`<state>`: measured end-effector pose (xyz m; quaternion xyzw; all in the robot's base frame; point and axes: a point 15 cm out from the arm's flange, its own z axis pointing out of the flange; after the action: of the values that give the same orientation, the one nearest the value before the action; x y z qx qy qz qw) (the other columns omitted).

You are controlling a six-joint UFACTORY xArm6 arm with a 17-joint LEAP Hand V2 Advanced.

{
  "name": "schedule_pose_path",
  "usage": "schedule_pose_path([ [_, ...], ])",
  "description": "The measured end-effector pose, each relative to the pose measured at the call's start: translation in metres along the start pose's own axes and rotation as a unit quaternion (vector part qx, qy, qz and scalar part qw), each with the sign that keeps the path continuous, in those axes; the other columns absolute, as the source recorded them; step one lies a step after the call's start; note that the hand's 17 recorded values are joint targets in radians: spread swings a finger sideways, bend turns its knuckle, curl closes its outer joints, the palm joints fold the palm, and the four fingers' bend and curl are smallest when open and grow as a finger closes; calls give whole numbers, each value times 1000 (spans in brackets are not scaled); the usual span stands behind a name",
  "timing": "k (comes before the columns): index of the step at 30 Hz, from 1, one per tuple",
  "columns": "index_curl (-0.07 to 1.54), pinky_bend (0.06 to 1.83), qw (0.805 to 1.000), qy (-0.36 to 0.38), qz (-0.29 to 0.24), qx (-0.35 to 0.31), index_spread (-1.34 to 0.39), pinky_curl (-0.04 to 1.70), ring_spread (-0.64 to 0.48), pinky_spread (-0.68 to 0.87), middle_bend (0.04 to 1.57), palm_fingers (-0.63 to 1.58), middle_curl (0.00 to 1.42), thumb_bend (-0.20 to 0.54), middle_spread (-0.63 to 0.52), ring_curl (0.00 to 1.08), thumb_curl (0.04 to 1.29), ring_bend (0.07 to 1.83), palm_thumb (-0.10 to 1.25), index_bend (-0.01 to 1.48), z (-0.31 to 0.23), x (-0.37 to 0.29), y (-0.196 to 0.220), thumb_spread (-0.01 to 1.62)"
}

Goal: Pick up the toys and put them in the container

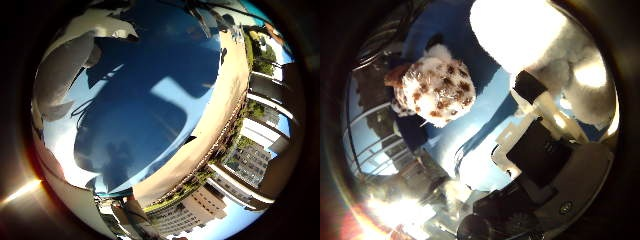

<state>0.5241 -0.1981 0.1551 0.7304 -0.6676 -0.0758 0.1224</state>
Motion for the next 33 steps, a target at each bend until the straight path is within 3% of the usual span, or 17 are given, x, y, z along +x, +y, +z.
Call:
schedule_pose_path([
  [2, 179, 998, 1000, 1, -2, 0, -275, 222, 163, 433, 619, 995, 522, -25, -111, 481, 405, 1003, 690, 82, -1, -1, 0, 1066],
  [4, 148, 1060, 1000, 3, -3, 3, -345, 258, 112, 411, 734, 964, 603, -19, -152, 558, 415, 1143, 717, 137, -3, -1, 0, 1060],
  [8, 120, 1239, 1000, 7, -2, 16, -491, 336, 29, 363, 863, 984, 741, -16, -224, 651, 445, 1273, 776, 275, -16, 2, -1, 1036],
  [11, 105, 1404, 1000, 7, 2, 23, -599, 406, -20, 306, 937, 1056, 834, 1, -260, 688, 489, 1307, 863, 382, -23, 4, 1, 1014],
  [18, 103, 1553, 999, 9, 6, 39, -781, 512, -72, 218, 1028, 1038, 989, 39, -295, 747, 586, 1353, 1026, 603, -49, 1, 8, 1045],
  [24, 106, 1600, 999, 8, 5, 35, -907, 576, -95, 174, 1070, 974, 1094, 18, -306, 785, 655, 1400, 1051, 776, -88, -9, 37, 1086],
  [33, 98, 1638, 995, 36, -19, 96, -1002, 640, -108, 146, 1109, 910, 1186, -11, -312, 814, 724, 1448, 1063, 936, -196, -54, 85, 1109],
])
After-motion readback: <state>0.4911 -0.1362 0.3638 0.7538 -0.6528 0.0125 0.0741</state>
